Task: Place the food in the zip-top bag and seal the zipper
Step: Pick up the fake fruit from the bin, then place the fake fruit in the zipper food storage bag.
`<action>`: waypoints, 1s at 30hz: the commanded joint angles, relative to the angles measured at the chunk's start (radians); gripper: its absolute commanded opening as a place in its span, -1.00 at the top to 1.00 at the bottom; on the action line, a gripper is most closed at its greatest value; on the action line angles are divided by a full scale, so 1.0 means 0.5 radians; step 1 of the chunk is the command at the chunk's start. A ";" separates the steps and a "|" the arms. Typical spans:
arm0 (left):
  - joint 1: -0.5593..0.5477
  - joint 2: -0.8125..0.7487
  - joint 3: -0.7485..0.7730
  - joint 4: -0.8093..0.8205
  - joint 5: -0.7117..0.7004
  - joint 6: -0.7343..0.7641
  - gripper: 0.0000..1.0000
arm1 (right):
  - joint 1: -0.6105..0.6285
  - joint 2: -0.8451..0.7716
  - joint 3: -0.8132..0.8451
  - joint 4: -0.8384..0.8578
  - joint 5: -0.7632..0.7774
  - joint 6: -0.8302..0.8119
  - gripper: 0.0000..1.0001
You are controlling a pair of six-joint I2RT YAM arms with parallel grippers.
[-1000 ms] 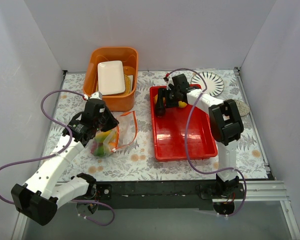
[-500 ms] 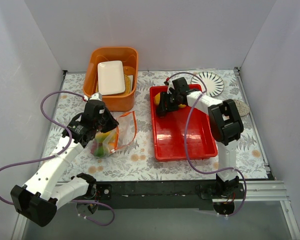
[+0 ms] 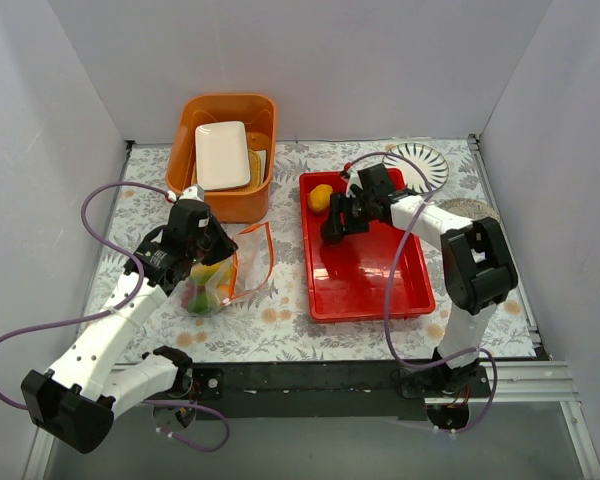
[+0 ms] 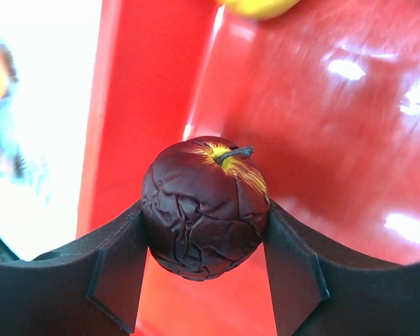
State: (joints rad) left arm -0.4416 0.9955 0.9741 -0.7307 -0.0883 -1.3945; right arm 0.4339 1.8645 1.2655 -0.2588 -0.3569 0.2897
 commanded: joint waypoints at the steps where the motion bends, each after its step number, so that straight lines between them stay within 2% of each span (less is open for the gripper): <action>1: 0.003 -0.018 0.003 0.029 0.035 0.003 1.00 | -0.006 -0.246 -0.110 0.076 -0.059 0.062 0.14; 10: 0.003 0.012 -0.006 0.059 0.060 0.006 1.00 | 0.062 -0.599 -0.285 0.143 -0.145 0.270 0.14; 14: 0.003 0.009 -0.012 0.078 0.063 -0.015 1.00 | 0.196 -0.688 -0.282 0.192 -0.179 0.356 0.14; 22: 0.003 0.037 0.000 0.090 0.078 -0.024 1.00 | 0.549 -0.655 -0.178 0.340 -0.167 0.525 0.12; 30: 0.003 0.003 -0.018 0.087 0.082 -0.052 1.00 | 0.770 -0.492 0.009 0.358 -0.139 0.568 0.10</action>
State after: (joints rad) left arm -0.4416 1.0183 0.9730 -0.7017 -0.0624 -1.4075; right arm 0.7822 1.5902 1.1961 -0.1272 -0.4290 0.5537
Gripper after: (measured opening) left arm 0.014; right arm 0.657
